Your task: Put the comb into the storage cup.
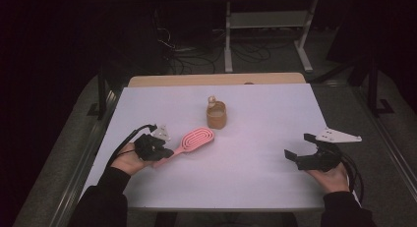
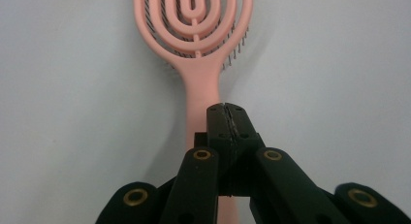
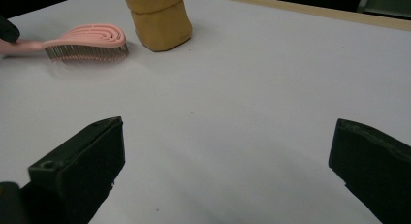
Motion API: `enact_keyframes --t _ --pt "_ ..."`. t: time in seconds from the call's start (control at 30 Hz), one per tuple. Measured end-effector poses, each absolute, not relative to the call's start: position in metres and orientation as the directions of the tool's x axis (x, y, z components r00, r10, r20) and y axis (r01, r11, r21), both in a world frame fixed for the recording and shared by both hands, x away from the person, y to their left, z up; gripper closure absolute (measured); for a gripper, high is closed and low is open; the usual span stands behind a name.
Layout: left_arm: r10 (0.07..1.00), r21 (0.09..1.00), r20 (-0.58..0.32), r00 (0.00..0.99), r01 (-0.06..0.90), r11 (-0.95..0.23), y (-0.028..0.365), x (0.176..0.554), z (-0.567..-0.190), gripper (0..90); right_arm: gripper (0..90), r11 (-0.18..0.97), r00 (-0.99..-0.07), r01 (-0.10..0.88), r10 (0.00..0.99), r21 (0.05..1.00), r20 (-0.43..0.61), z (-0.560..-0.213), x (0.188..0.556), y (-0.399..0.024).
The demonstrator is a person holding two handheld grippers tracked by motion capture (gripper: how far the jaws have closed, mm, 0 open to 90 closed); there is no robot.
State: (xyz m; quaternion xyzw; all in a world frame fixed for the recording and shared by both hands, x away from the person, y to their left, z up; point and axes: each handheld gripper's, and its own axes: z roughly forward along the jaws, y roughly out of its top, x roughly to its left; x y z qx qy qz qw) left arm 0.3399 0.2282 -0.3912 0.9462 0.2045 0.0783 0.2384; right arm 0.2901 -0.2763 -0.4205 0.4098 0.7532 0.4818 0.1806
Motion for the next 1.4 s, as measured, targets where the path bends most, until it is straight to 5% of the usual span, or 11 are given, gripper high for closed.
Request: enact_keyframes --t 0.33,0.97,1.4 --pt "0.423 0.492 0.060 0.904 0.342 -0.800 0.230 0.346 -0.378 84.6 0.0 0.200 -0.600 0.444 0.790 0.874 0.124 -0.421 0.290 -0.276" --pt "0.440 0.463 -0.015 0.898 0.396 -0.793 0.219 0.362 -0.392 30.4 0.0 0.198 -0.600 0.444 0.790 0.874 0.126 -0.420 0.290 -0.277" --pt "0.426 0.443 -0.044 0.904 0.400 -0.802 0.212 0.368 -0.407 25.0 0.0 0.199 -0.602 0.445 0.789 0.873 0.127 -0.421 0.290 -0.277"
